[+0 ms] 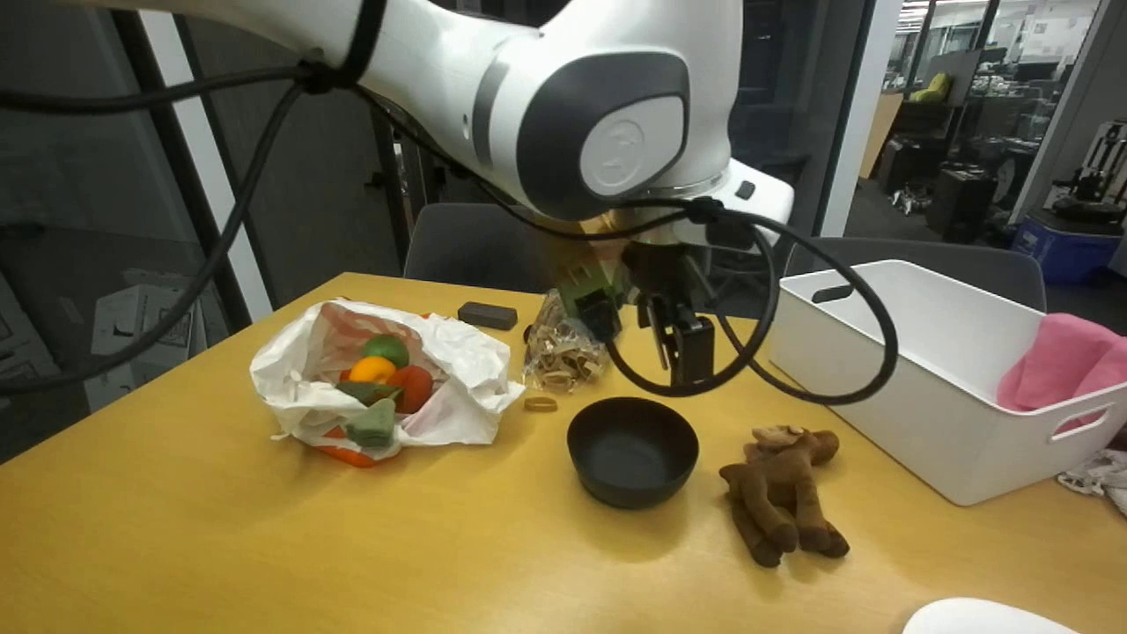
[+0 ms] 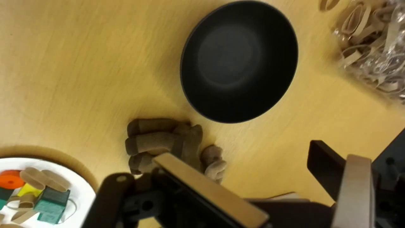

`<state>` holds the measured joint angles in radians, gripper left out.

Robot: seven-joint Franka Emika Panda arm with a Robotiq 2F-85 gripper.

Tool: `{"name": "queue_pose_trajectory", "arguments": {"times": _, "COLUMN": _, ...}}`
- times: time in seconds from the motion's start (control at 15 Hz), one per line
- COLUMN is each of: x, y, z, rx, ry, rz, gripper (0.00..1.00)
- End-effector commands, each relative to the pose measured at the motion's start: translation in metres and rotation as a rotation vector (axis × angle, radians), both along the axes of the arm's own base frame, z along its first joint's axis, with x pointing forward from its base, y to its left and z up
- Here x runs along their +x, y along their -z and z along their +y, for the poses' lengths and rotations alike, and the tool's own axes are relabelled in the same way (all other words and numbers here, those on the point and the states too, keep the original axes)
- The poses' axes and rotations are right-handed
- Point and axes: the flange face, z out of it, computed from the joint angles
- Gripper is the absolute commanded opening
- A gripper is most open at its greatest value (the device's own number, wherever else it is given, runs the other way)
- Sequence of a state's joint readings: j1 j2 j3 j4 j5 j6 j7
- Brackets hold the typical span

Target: Put the toy vegetable, the contents of the black bowl and the toy moose into the plastic bag

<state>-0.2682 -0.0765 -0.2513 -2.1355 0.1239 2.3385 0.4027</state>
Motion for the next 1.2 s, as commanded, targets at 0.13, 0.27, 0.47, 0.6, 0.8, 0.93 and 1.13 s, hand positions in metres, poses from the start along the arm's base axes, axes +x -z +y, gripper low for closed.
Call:
{"name": "queue_pose_trajectory", "arguments": {"times": 0.13, "x": 0.017, "y": 0.034, "z": -0.040, "rx": -0.009, "ry": 0.168, "rz": -0.035, "gripper": 1.00}}
{"name": "queue_pose_trajectory", "arguments": {"times": 0.27, "x": 0.025, "y": 0.055, "z": -0.056, "rx": -0.009, "ry": 0.203, "rz": -0.020, "gripper": 1.00}}
{"name": "queue_pose_trajectory", "arguments": {"times": 0.47, "x": 0.035, "y": 0.073, "z": -0.081, "rx": 0.005, "ry": 0.256, "rz": -0.015, "gripper": 1.00}}
{"name": "queue_pose_trajectory", "arguments": {"times": 0.6, "x": 0.036, "y": 0.086, "z": -0.095, "rx": 0.051, "ry": 0.295, "rz": -0.007, "gripper": 1.00}}
{"name": "queue_pose_trajectory", "arguments": {"times": 0.8, "x": 0.042, "y": 0.108, "z": -0.107, "rx": 0.116, "ry": 0.326, "rz": 0.012, "gripper": 1.00}}
{"name": "queue_pose_trajectory", "arguments": {"times": 0.93, "x": 0.046, "y": 0.115, "z": -0.112, "rx": 0.153, "ry": 0.346, "rz": 0.016, "gripper": 1.00}}
{"name": "queue_pose_trajectory", "arguments": {"times": 1.13, "x": 0.050, "y": 0.124, "z": -0.115, "rx": 0.195, "ry": 0.362, "rz": 0.035, "gripper": 1.00}}
